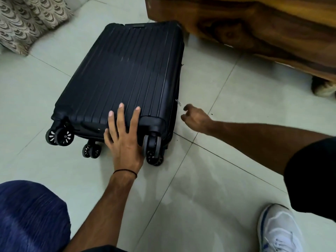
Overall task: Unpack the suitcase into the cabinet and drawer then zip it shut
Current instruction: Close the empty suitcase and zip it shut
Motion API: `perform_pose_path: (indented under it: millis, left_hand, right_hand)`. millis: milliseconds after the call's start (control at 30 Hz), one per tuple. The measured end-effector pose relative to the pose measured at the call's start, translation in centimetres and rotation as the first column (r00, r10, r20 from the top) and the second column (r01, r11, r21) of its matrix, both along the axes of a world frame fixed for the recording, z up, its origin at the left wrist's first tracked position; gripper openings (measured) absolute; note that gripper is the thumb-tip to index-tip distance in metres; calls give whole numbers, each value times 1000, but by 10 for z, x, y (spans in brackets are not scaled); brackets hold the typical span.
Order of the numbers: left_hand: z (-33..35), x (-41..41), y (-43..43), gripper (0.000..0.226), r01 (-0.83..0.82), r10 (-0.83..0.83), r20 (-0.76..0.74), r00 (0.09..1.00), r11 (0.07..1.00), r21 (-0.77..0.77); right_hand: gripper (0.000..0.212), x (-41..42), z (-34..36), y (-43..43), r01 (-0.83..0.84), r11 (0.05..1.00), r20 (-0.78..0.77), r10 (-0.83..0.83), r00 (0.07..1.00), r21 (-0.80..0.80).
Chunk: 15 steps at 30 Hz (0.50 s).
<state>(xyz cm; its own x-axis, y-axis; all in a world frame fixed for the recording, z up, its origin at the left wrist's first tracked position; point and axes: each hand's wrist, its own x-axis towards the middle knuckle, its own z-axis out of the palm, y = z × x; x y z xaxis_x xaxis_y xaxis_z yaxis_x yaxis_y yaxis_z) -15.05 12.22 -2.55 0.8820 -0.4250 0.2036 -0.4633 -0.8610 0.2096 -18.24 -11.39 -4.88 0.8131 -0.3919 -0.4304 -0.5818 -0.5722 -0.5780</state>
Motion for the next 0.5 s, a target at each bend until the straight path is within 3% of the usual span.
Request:
perform_pose_path:
  millis: [133, 200, 367, 500]
  left_hand:
    - [-4, 1, -6, 83, -16, 15, -13, 1000, 999, -39]
    - [-4, 2, -7, 90, -22, 22, 9, 1000, 999, -28]
    - [-6, 5, -7, 90, -25, 28, 99, 995, 999, -27]
    - [-5, 6, -11, 85, -23, 32, 144, 989, 998, -63]
  right_hand:
    - [56, 26, -3, -9, -38, 999, 108, 39, 993, -9]
    - [53, 39, -4, -9, -51, 997, 96, 46, 994, 50]
    - [43, 59, -6, -17, 7, 994, 124, -20, 992, 105]
    - [16, 59, -5, -26, 61, 983, 189, -94, 978, 174]
